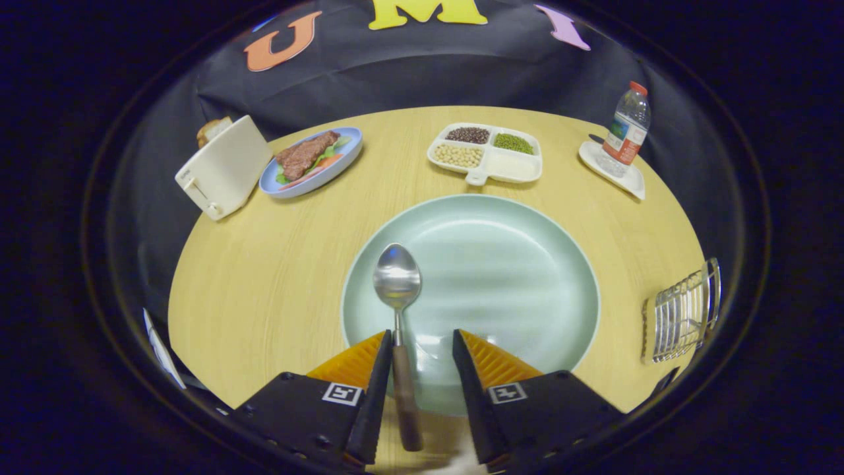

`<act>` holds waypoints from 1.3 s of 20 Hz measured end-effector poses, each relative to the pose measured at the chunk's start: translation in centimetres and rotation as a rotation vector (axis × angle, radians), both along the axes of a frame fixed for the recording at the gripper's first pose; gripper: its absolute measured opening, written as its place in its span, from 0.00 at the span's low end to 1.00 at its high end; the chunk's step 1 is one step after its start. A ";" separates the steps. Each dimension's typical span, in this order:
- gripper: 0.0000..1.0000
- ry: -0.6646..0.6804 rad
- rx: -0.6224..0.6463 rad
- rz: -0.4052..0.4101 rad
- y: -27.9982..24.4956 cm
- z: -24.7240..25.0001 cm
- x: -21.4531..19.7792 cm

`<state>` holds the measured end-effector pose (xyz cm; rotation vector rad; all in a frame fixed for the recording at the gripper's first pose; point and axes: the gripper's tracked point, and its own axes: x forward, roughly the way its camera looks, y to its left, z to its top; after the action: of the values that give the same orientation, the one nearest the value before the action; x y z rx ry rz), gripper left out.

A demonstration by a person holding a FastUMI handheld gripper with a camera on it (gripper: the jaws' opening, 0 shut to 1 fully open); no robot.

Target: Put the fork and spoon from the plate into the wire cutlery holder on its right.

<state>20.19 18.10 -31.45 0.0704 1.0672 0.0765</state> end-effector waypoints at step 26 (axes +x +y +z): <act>0.01 -0.154 0.008 0.016 -5.8 8.7 -5.0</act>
<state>15.16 12.31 -22.74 0.0624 0.9141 0.0988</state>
